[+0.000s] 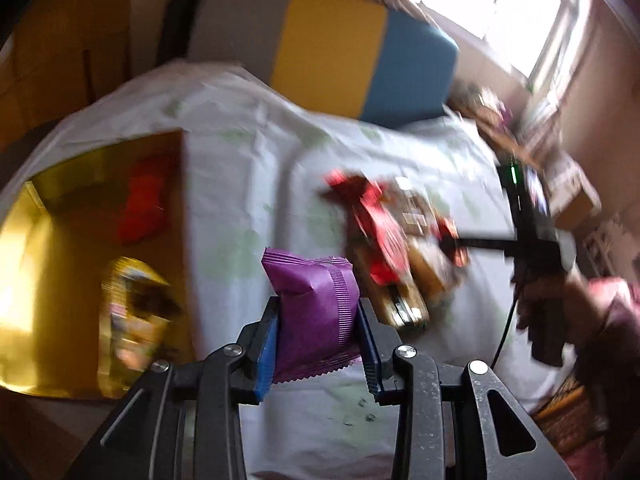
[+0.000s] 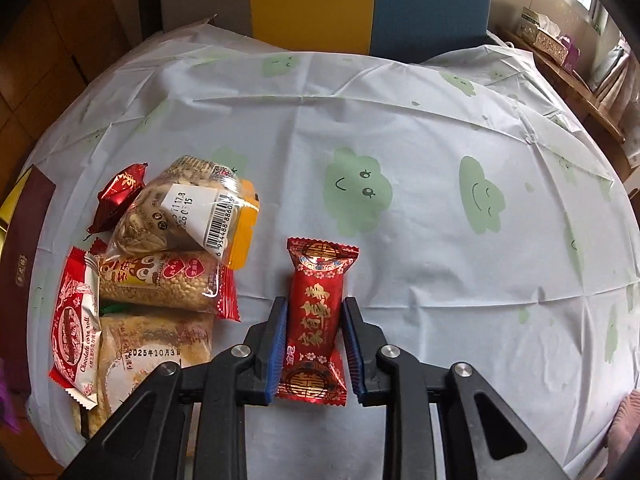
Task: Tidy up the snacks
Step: 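Drop the purple packet into the gold box with the left tool while the right tool grasps a red candy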
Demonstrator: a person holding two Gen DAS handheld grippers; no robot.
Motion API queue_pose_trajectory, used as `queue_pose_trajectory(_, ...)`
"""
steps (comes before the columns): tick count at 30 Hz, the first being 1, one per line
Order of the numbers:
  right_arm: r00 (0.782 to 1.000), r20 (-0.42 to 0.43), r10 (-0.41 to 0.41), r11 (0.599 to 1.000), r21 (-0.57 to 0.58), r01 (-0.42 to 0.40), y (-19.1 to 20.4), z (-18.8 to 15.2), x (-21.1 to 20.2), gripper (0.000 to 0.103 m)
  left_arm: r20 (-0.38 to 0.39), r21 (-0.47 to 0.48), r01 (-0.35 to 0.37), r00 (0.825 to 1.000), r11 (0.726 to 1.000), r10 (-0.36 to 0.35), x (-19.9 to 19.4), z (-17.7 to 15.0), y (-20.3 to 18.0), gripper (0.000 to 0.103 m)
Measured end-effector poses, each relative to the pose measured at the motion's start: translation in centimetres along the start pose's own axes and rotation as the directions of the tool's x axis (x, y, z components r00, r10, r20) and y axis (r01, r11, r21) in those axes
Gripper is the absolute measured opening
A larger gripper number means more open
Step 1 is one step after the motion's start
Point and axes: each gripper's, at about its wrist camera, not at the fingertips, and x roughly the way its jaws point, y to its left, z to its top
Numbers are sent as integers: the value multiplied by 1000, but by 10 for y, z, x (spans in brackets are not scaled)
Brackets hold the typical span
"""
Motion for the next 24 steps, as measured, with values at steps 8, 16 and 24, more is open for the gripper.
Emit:
queue_pose_trajectory(8, 1000, 5, -20, 1000, -23, 20, 13, -2, -2, 27, 32, -275, -70, 996, 959, 81, -23, 40, 97, 37)
queue_pose_trajectory(16, 1000, 8, -27, 999, -27, 28, 7, 0, -1, 27, -32, -404, -53, 999, 913, 44, 24, 60, 131, 41)
queue_pose_trajectory(24, 999, 16, -45, 998, -50, 45, 9, 0, 0, 26, -86, -409, -66, 996, 910, 33, 40, 48, 139, 52)
